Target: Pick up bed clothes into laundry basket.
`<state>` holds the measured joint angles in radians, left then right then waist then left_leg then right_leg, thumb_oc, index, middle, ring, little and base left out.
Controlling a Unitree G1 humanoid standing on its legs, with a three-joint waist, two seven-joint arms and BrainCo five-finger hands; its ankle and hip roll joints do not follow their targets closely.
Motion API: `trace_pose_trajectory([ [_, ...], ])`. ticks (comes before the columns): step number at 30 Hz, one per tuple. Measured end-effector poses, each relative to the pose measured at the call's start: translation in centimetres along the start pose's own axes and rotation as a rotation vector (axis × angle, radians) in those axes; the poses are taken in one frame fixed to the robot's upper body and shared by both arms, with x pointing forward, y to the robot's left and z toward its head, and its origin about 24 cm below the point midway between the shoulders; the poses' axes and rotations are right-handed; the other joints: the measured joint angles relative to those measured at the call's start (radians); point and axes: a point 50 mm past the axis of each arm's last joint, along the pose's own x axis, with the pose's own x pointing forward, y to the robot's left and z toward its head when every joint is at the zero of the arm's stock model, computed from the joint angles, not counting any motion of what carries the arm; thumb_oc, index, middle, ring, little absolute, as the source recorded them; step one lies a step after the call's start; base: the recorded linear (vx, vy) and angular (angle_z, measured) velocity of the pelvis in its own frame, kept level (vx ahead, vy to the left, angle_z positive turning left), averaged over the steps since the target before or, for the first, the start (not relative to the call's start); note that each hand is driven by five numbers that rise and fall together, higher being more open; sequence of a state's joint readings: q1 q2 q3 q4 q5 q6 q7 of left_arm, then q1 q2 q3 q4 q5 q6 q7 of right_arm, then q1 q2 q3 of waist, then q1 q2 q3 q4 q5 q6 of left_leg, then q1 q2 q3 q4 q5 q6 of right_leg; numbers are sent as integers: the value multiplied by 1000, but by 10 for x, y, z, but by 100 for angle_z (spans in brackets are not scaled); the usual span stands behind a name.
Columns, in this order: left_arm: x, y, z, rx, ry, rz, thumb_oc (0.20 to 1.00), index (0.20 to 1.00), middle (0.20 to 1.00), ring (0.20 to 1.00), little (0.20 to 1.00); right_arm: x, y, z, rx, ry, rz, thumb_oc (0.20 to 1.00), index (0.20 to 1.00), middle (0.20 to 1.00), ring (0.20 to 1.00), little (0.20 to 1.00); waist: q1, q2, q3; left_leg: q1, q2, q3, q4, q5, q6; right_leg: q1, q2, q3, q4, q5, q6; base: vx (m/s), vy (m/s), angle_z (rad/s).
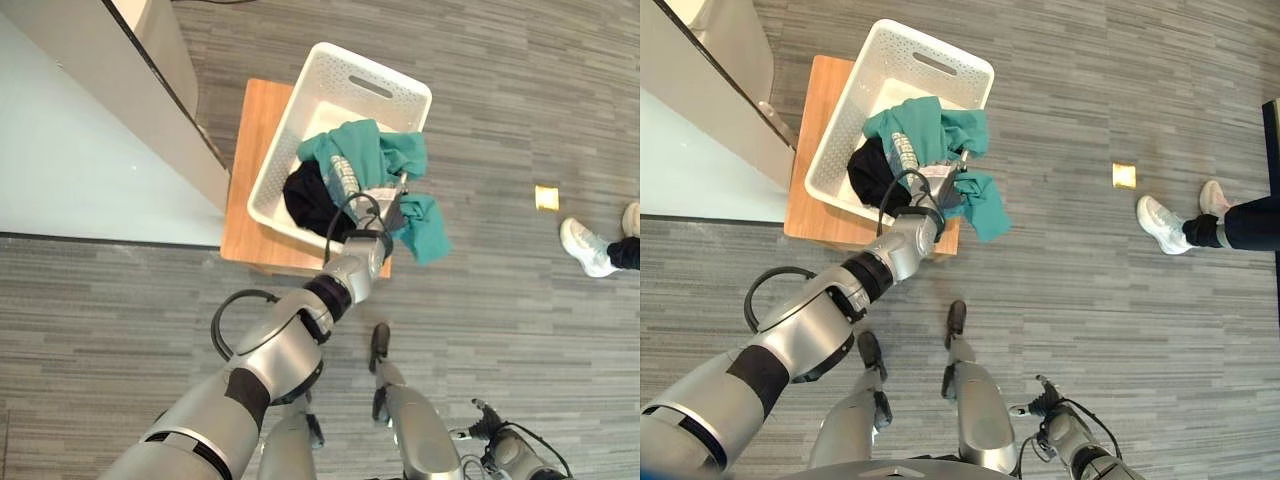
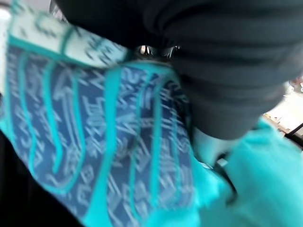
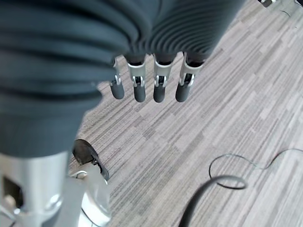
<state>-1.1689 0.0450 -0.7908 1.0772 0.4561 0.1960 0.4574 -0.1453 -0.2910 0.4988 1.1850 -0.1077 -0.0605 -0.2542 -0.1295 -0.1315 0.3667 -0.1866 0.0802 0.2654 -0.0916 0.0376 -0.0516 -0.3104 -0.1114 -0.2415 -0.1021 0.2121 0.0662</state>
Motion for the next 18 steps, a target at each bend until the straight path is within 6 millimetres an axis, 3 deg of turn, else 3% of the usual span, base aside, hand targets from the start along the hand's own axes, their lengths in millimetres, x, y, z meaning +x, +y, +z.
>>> trace_pose_trajectory([
  [1,2,4,-1,5,3,11,1000,1000,1000,1000,1000,0,0,1,2,-7,-1,1000,1000,1000,1000,1000,1,0,0,1,1,1,0,0,0,0,1,1,0,0,0,-10,-12,-4],
  [3,7,15,-4,21,5,46,1000,1000,1000,1000,1000,0,1,2,2,-13,1,1000,1000,1000,1000,1000,2,1,0,5,3,4,0,0,0,2,3,2,0,0,0,-13,-8,-5],
  [4,8,17,-4,23,6,54,727,727,727,727,727,0,1,2,1,-13,1,1000,1000,1000,1000,1000,2,1,0,7,3,4,0,0,0,4,3,2,0,0,0,-11,-3,-4],
  [5,10,22,-7,32,12,66,570,570,570,570,570,0,1,2,0,-14,2,1000,1000,1000,1000,1000,3,2,1,10,3,6,0,0,0,5,3,3,0,0,0,-10,-1,-4],
  [6,13,28,-5,38,5,81,200,200,200,200,200,0,1,2,-3,-15,4,1000,1000,1000,1000,1000,3,3,1,14,3,9,0,0,0,7,3,5,0,1,-1,0,0,0],
  [12,33,80,6,87,-43,216,200,200,200,200,200,0,2,2,-10,-12,4,1000,1000,1000,1000,1000,26,20,6,31,2,9,0,0,0,25,1,4,0,0,0,-1,0,-1],
  [18,36,93,11,96,-59,245,200,200,200,200,200,1,-2,5,4,-13,-13,1000,1000,1000,1000,1000,41,26,8,14,2,5,3,1,0,11,0,1,0,0,0,0,0,0],
])
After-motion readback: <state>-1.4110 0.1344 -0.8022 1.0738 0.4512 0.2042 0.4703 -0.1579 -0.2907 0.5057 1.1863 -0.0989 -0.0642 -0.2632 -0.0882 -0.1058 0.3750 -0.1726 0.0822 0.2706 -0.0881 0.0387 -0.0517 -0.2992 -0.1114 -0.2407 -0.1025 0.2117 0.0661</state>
